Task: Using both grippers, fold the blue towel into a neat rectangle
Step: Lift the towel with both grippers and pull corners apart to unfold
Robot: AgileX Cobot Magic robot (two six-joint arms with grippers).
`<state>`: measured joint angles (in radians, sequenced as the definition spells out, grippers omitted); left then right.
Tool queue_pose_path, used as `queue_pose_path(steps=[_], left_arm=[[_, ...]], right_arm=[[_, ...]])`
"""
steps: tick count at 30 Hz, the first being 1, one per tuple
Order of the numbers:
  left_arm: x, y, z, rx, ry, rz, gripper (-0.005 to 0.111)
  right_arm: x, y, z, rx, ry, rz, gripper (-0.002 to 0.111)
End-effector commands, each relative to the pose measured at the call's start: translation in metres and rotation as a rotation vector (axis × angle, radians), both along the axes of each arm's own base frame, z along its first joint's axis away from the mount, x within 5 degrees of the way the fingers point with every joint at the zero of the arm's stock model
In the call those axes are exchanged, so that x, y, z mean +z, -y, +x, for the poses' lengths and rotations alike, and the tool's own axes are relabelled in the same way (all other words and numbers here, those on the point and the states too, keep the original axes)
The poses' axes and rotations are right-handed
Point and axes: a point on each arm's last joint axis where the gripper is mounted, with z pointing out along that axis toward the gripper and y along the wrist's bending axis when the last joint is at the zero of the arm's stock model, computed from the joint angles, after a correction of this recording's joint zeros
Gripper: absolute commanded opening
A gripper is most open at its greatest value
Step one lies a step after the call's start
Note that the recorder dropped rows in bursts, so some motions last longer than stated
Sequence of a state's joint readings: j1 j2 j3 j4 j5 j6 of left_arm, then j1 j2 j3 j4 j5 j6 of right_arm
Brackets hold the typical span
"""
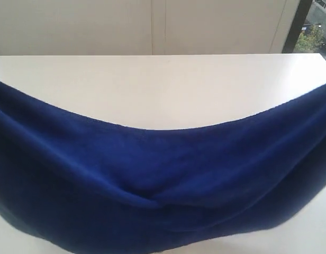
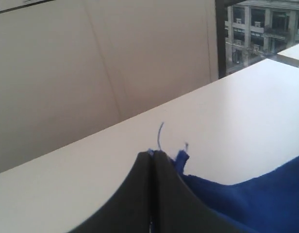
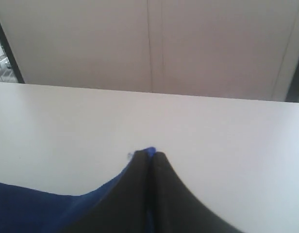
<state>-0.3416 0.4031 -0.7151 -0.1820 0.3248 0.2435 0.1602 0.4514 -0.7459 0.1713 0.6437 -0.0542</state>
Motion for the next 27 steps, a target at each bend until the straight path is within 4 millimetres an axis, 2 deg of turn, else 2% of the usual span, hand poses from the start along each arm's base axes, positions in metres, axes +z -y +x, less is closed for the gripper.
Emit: queue_pose_path(steps=[1, 4, 7, 9, 13, 17, 21, 24, 27], left_arm=[[-0.002, -0.011, -0.010, 0.098, -0.022, -0.067, 0.000], [-0.004, -0.017, -0.006, 0.198, -0.052, -0.090, 0.000], [-0.008, -0.020, 0.005, 0.272, -0.112, -0.093, 0.000], [-0.012, -0.018, 0.020, 0.297, -0.164, -0.076, 0.000], [-0.025, -0.009, 0.060, 0.304, -0.272, -0.032, 0.000], [-0.047, 0.002, 0.104, 0.303, -0.369, 0.013, 0.000], [-0.073, 0.010, 0.149, 0.302, -0.396, 0.050, 0.000], [-0.091, 0.006, 0.171, 0.330, -0.420, 0.055, 0.000], [-0.105, -0.001, 0.187, 0.362, -0.433, 0.058, 0.000]], right_arm=[[0.002, 0.010, -0.020, -0.076, 0.037, 0.019, 0.000], [0.002, 0.015, -0.021, -0.131, 0.040, 0.031, 0.000], [0.002, 0.014, -0.009, -0.149, 0.029, 0.021, 0.000], [0.001, 0.012, 0.007, -0.152, 0.006, 0.008, 0.000], [-0.014, 0.006, 0.054, -0.154, -0.117, -0.044, 0.000], [-0.041, -0.002, 0.109, -0.148, -0.236, -0.109, 0.000], [-0.082, -0.008, 0.164, -0.127, -0.313, -0.186, 0.000], [-0.110, -0.006, 0.191, -0.131, -0.348, -0.198, 0.000], [-0.130, 0.001, 0.209, -0.150, -0.366, -0.189, 0.000]])
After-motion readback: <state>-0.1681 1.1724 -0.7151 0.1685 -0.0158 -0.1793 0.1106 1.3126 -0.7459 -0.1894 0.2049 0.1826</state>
